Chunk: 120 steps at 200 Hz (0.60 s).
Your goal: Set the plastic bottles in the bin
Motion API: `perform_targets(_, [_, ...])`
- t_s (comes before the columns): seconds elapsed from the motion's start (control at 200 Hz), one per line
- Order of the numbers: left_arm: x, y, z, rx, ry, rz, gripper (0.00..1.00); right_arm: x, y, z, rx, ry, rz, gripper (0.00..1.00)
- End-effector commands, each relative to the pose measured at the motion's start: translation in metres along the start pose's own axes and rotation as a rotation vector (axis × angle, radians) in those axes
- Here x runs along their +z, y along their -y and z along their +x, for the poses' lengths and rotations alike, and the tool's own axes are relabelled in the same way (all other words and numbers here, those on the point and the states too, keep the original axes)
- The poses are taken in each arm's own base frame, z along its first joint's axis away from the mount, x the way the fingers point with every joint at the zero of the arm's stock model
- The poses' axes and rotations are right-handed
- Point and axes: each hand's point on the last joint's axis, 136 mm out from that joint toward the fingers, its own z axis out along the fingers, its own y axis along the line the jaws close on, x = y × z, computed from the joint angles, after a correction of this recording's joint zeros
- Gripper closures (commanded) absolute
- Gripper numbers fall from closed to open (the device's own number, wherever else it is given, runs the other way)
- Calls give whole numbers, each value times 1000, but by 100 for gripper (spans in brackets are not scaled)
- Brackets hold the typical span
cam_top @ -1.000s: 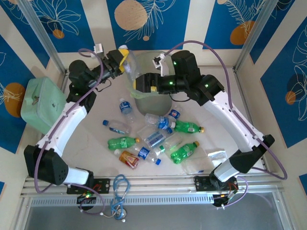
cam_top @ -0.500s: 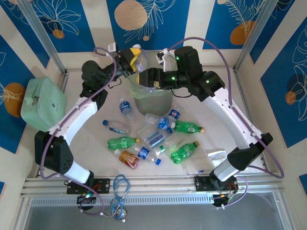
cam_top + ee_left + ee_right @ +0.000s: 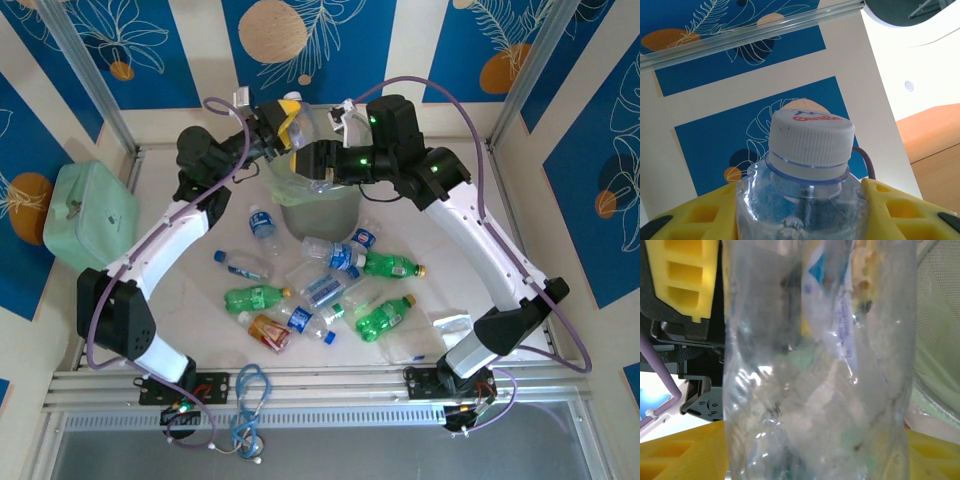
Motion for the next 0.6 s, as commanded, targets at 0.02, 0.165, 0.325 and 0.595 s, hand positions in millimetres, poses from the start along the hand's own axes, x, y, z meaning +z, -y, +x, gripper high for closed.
perform_targets(0.02, [6,21,3,46,-19,59,58,1,-4,-8,-8,12,-21,34])
perform_targets(0.165, [7,16,2,42,-18,48,59,2,0,-9,2,11,-15,38])
perform_targets(0.325, [9,10,0,38,-21,40,60,2,4,-8,16,7,-4,42])
perform_targets(0.595, [13,7,-1,45,-31,35,48,1,8,-8,23,15,13,45])
